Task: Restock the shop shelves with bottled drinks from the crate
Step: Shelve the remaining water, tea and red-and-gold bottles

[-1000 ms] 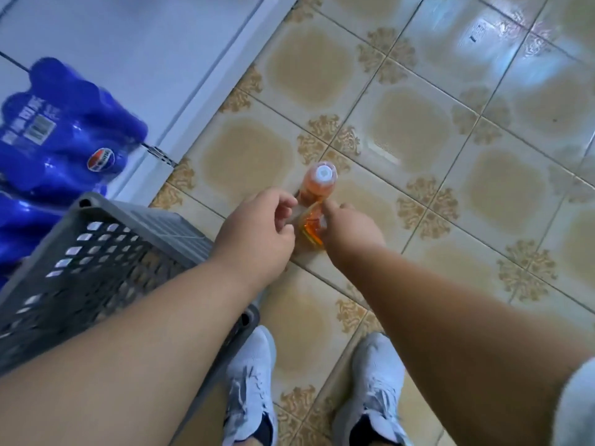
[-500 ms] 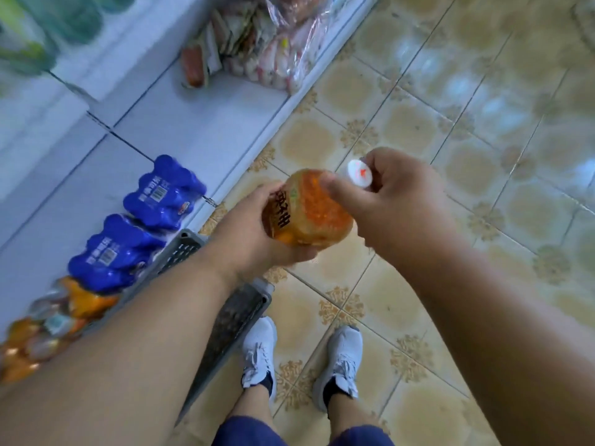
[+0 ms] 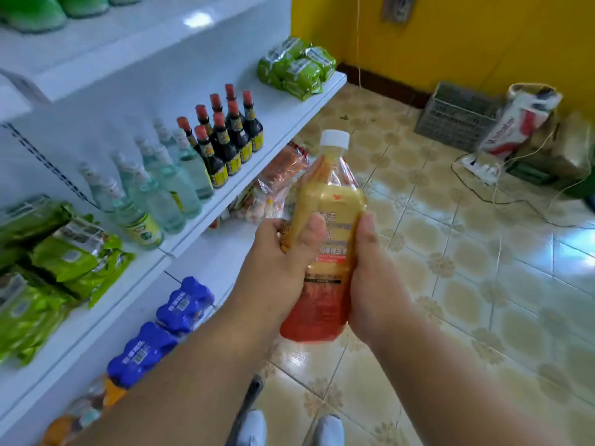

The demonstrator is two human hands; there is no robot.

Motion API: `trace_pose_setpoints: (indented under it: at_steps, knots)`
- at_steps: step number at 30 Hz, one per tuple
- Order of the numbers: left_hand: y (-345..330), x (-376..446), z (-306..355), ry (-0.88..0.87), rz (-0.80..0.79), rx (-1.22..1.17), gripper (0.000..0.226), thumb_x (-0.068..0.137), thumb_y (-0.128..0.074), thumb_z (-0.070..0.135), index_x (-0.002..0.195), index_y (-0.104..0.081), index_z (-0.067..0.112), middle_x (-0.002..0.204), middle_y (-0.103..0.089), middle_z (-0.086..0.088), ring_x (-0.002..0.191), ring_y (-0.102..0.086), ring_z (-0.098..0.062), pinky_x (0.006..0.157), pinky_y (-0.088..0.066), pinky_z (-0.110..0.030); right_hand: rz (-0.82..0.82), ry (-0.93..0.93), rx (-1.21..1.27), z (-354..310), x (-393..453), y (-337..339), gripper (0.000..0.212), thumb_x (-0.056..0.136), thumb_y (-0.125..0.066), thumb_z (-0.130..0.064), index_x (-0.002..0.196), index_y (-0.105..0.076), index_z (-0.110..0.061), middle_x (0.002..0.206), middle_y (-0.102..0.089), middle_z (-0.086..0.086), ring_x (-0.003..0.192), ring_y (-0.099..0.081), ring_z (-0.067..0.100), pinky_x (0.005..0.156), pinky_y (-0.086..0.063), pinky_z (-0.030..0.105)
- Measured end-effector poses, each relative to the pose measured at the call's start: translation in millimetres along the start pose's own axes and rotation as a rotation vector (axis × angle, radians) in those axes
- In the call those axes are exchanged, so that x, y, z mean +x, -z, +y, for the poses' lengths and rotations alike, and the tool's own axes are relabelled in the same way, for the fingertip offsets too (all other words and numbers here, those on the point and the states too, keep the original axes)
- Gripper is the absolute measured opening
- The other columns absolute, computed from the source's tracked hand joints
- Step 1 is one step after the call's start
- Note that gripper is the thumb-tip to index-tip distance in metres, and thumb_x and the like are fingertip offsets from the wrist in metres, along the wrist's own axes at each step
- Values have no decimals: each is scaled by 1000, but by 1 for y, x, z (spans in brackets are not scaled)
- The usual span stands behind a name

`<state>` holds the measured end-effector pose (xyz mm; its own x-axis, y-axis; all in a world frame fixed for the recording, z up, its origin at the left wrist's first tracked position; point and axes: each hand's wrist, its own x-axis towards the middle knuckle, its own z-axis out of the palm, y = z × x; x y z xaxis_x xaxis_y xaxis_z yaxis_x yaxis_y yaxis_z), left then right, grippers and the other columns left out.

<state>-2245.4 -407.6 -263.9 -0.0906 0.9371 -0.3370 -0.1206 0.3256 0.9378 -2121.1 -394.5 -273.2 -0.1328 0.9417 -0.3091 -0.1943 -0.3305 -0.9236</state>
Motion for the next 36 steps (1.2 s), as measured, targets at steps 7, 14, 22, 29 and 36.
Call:
trace_pose_setpoints:
  at_steps: [7,14,22,29,36]
  knots:
    - [5,-22,77,-124,-71,-169,35,102,-45,49,107,-72,28,82,-74,7,65,-69,-5,55,-54,-25,-126,-9,369,-88,-19,-4,72,84,-39,-75,99,-81,-18,112,-74,18,103,-72,35,77,-61,48]
    - [0,-58,117,-394,36,-154,40,98,-58,7,75,-74,34,78,-70,1,66,-63,-12,59,-54,-29,-497,-111,578,-128,-38,-5,88,93,-40,-76,141,-55,-3,146,-49,27,133,-50,43,113,-35,57]
    - [-24,-119,138,-541,419,83,18,83,-60,48,99,-67,49,94,-74,18,84,-71,-5,75,-56,-31,-582,14,449,-170,-62,-17,81,90,-41,-74,130,-66,-8,132,-63,26,122,-61,44,105,-44,62]
    - [-17,-166,137,-461,314,-230,33,108,-42,12,76,-46,5,75,-46,-17,29,-47,8,40,-41,-9,-737,-167,395,-176,-89,-28,81,94,-37,-73,120,-73,-5,127,-67,23,117,-65,37,99,-53,51]
    - [-10,-255,139,-366,455,-397,35,64,-79,44,92,-78,22,88,-75,-23,64,-75,-32,54,-59,-39,-472,174,-244,-168,-130,-84,52,100,-40,-60,78,-67,-21,79,-71,5,80,-69,25,83,-56,42]
